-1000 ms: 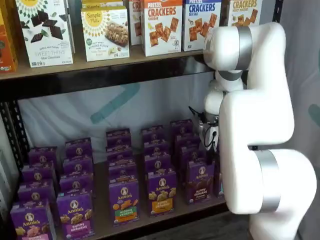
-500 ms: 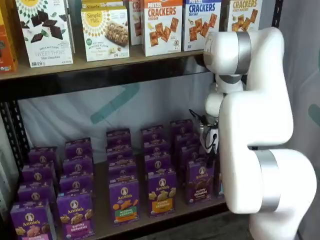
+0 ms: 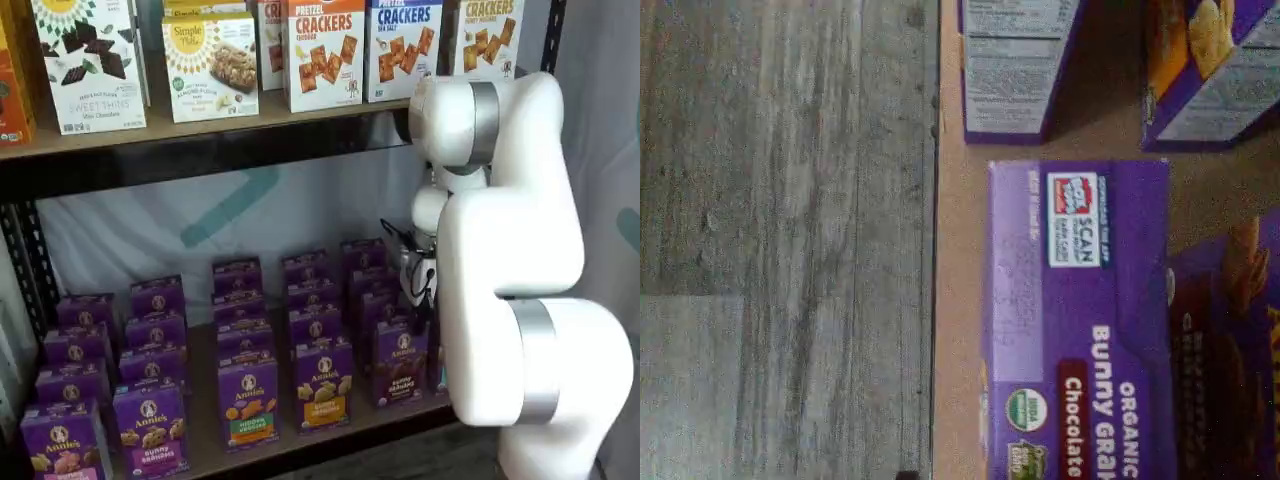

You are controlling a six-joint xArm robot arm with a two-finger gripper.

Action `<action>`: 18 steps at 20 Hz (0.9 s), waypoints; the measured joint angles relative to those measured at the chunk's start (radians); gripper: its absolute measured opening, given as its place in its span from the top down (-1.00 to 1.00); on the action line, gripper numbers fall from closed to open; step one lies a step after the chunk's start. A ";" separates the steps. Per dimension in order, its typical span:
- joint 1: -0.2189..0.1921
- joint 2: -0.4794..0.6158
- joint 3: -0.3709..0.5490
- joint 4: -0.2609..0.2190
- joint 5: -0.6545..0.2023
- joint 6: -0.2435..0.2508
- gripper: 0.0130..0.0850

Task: Pick up the purple box with a brown patch in the center, on the bottom shelf, the fifth box from the left

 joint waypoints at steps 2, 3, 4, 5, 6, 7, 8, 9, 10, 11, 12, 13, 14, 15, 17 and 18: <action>0.000 0.014 -0.018 -0.018 0.002 0.014 -1.00; 0.000 0.020 -0.024 -0.030 0.001 0.024 -1.00; 0.000 0.024 -0.027 -0.044 0.000 0.035 -1.00; 0.000 0.027 -0.027 -0.056 -0.006 0.044 -1.00; -0.001 0.029 -0.025 -0.067 -0.012 0.051 -1.00; -0.003 0.032 -0.022 -0.076 -0.020 0.056 -1.00; -0.004 0.034 -0.020 -0.081 -0.024 0.058 -1.00; -0.006 0.035 -0.017 -0.087 -0.028 0.061 -1.00; -0.008 0.037 -0.016 -0.094 -0.028 0.065 -1.00; -0.010 0.040 -0.018 -0.100 -0.023 0.067 -1.00; -0.011 0.042 -0.019 -0.102 -0.018 0.067 -1.00; -0.012 0.044 -0.019 -0.103 -0.018 0.067 -1.00; -0.013 0.045 -0.017 -0.108 -0.024 0.070 -1.00; -0.013 0.047 -0.015 -0.111 -0.029 0.072 -1.00; -0.014 0.052 -0.018 -0.104 -0.030 0.065 -1.00; -0.015 0.054 -0.022 -0.095 -0.030 0.057 -1.00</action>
